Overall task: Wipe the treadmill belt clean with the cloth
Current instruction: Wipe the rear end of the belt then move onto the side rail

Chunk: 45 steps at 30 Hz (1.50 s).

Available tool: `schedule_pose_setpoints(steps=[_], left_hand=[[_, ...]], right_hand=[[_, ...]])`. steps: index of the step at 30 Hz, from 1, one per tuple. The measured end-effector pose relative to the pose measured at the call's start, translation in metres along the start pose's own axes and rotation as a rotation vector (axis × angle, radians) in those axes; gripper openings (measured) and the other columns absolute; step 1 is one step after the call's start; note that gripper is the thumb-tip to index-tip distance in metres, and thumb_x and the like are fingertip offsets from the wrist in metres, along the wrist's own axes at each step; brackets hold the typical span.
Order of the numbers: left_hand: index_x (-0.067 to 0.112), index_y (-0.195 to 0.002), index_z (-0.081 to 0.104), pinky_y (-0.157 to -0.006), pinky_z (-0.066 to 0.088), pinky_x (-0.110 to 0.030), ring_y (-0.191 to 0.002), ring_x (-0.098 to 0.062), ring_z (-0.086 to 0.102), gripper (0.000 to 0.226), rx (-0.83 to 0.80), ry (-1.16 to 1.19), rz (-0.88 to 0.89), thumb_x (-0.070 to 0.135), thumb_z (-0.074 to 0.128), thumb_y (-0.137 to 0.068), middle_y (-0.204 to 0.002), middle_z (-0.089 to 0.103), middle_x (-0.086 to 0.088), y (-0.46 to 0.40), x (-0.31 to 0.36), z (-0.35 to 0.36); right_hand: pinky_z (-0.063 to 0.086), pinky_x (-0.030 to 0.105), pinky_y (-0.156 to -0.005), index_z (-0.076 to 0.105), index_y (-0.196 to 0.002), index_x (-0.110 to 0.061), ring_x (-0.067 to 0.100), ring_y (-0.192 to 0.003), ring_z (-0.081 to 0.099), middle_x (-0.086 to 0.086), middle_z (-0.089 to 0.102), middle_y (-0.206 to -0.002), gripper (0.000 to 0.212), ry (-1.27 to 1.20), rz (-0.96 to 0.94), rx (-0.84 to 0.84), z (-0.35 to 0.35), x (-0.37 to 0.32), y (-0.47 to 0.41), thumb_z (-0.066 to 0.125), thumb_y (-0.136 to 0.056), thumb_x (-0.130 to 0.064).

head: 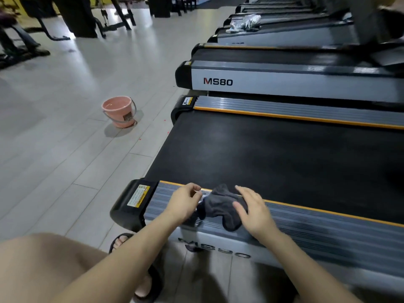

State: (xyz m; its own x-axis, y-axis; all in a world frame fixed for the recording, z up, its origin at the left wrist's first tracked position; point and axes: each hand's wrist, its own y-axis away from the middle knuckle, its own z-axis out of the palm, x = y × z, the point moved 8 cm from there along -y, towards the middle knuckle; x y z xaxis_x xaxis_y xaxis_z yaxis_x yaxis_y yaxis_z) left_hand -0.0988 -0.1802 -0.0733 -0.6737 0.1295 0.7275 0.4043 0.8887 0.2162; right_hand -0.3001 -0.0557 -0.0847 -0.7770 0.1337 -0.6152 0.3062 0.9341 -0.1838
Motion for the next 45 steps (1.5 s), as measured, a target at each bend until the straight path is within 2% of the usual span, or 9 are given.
schedule_pose_setpoints(steps=[5, 11, 14, 17, 23, 28, 34, 39, 45], left_hand=[[0.016, -0.132, 0.061, -0.099, 0.047, -0.032, -0.121, -0.024, 0.062, 0.041, -0.115, -0.127, -0.013, 0.041, 0.059, -0.099, -0.13, 0.068, -0.003, -0.006, 0.014, 0.035], [0.013, -0.113, 0.067, -0.088, 0.05, -0.036, -0.111, -0.034, 0.064, 0.037, -0.15, -0.248, -0.091, 0.045, 0.055, -0.099, -0.113, 0.072, -0.011, -0.011, 0.006, 0.051], [0.016, -0.121, 0.066, -0.088, 0.051, -0.034, -0.11, -0.031, 0.066, 0.035, -0.186, -0.252, -0.085, 0.039, 0.061, -0.096, -0.116, 0.072, -0.009, -0.014, 0.007, 0.05], [0.019, -0.103, 0.066, -0.078, 0.048, -0.028, -0.095, -0.023, 0.068, 0.015, -0.214, -0.178, -0.04, 0.026, 0.071, -0.091, -0.098, 0.073, -0.003, -0.017, 0.013, 0.05], [0.021, -0.088, 0.059, -0.071, 0.048, -0.027, -0.071, -0.007, 0.059, 0.021, -0.106, 0.187, 0.093, 0.018, 0.079, -0.085, -0.08, 0.066, 0.007, -0.006, 0.031, 0.044], [0.024, -0.09, 0.063, -0.072, 0.049, -0.024, -0.074, -0.005, 0.059, 0.021, -0.091, 0.346, 0.256, 0.012, 0.079, -0.085, -0.077, 0.066, 0.012, 0.01, 0.05, 0.027], [0.02, -0.101, 0.066, -0.078, 0.053, -0.03, -0.084, -0.011, 0.065, 0.023, -0.097, 0.514, 0.336, 0.005, 0.076, -0.087, -0.088, 0.071, 0.002, 0.025, 0.053, -0.003], [0.027, -0.099, 0.068, -0.087, 0.056, -0.05, -0.091, -0.023, 0.068, 0.024, -0.11, 0.396, 0.237, 0.018, 0.082, -0.081, -0.095, 0.072, -0.003, 0.023, 0.01, -0.024], [0.011, -0.102, 0.073, -0.079, 0.057, -0.035, -0.085, -0.016, 0.068, 0.017, -0.061, 0.512, 0.185, 0.002, 0.075, -0.088, -0.092, 0.073, -0.007, 0.018, -0.005, -0.068]], right_hand=[[0.035, 0.038, -0.108, 0.047, -0.143, -0.017, 0.026, -0.128, 0.043, 0.003, 0.051, -0.14, 0.051, 0.082, 0.206, -0.053, -0.003, 0.022, 0.002, 0.047, -0.099, -0.044], [0.037, 0.04, -0.107, 0.039, -0.148, -0.02, 0.027, -0.126, 0.041, 0.005, 0.047, -0.133, 0.061, 0.136, 0.251, -0.218, 0.004, 0.024, -0.003, 0.053, -0.095, -0.047], [0.041, 0.04, -0.1, 0.057, -0.128, -0.029, 0.027, -0.118, 0.042, 0.002, 0.046, -0.114, 0.045, 0.24, 0.238, -0.333, 0.0, 0.024, -0.007, 0.054, -0.09, -0.053], [0.039, 0.035, -0.099, 0.059, -0.117, -0.03, 0.022, -0.116, 0.037, 0.0, 0.041, -0.113, 0.039, 0.197, 0.283, -0.364, -0.004, 0.027, -0.005, 0.06, -0.087, -0.055], [0.042, 0.036, -0.089, 0.046, -0.099, -0.034, 0.017, -0.105, 0.048, -0.01, 0.05, -0.106, 0.034, 0.04, 0.196, -0.291, -0.009, 0.012, -0.001, 0.072, -0.078, -0.04], [0.036, 0.025, -0.104, 0.039, -0.136, -0.047, -0.003, -0.125, 0.046, -0.02, 0.054, -0.132, 0.066, -0.354, 0.187, -0.171, -0.028, -0.014, -0.013, 0.074, -0.081, -0.045], [0.055, 0.033, -0.08, 0.064, -0.096, -0.026, 0.006, -0.084, 0.065, -0.007, 0.07, -0.089, 0.015, -0.457, 0.051, -0.114, -0.052, -0.076, -0.033, 0.074, -0.085, -0.022], [0.047, 0.018, -0.063, 0.062, -0.087, -0.023, 0.004, -0.066, 0.055, -0.008, 0.063, -0.073, 0.017, -0.598, 0.045, 0.014, -0.066, -0.098, -0.039, 0.079, -0.082, -0.021], [0.049, 0.022, -0.077, 0.065, -0.096, -0.027, 0.003, -0.079, 0.059, -0.012, 0.064, -0.088, 0.018, -0.652, 0.13, -0.027, -0.056, -0.084, -0.037, 0.077, -0.084, -0.029]])
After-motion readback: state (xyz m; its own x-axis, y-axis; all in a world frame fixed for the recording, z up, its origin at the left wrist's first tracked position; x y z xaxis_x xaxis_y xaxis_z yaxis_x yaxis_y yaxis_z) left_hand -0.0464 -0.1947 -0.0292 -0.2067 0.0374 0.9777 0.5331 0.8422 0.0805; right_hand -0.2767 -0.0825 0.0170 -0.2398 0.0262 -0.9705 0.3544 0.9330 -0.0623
